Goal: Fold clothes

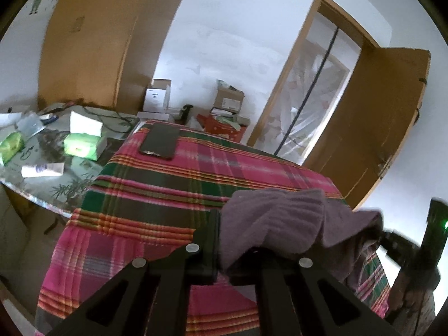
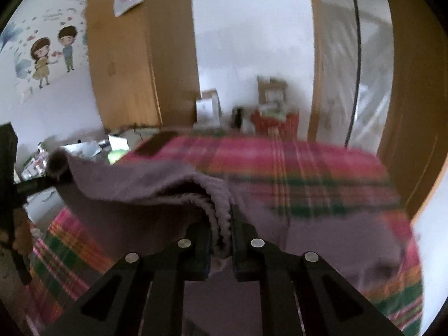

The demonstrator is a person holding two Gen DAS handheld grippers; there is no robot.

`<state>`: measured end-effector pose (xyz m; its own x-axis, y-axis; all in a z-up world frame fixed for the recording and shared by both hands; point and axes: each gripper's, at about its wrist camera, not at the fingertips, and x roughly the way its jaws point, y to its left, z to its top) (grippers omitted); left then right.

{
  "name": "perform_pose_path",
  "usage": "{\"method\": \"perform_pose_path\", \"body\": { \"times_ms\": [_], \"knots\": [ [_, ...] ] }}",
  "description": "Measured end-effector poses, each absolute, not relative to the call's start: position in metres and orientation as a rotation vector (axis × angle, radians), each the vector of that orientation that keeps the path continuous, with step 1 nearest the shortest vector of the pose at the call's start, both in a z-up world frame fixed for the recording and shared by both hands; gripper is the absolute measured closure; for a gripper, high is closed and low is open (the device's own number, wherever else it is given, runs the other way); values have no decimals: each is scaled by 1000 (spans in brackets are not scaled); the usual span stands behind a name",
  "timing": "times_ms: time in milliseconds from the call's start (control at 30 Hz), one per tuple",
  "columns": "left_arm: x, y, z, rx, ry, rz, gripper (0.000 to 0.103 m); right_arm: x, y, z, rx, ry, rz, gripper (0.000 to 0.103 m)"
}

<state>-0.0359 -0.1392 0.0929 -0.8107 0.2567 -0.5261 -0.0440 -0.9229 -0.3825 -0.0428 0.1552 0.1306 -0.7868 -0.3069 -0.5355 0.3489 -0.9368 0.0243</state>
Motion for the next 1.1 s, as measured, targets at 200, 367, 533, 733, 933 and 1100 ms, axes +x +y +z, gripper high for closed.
{"method": "perform_pose_path", "body": {
  "times_ms": [200, 367, 533, 733, 933, 1100],
  "knots": [
    [-30, -155, 92, -876, -608, 2779, 99, -78, 134, 160, 676, 127, -2708, 92],
    [-23, -164, 89, -879, -668, 2778, 100, -101, 105, 176, 603, 187, -2713, 92],
    [-12, -177, 84, -861, -746, 2774, 100, -119, 73, 188, 528, 255, -2709, 92],
    [1, -185, 81, -867, -787, 2776, 100, -133, 35, 195, 453, 311, -2692, 92],
    [19, -204, 73, -883, -877, 2789, 100, -147, -13, 198, 438, 372, -2619, 92],
    [24, -216, 59, -964, -878, 2816, 100, -159, -51, 174, 524, 423, -2521, 92]
  ]
}}
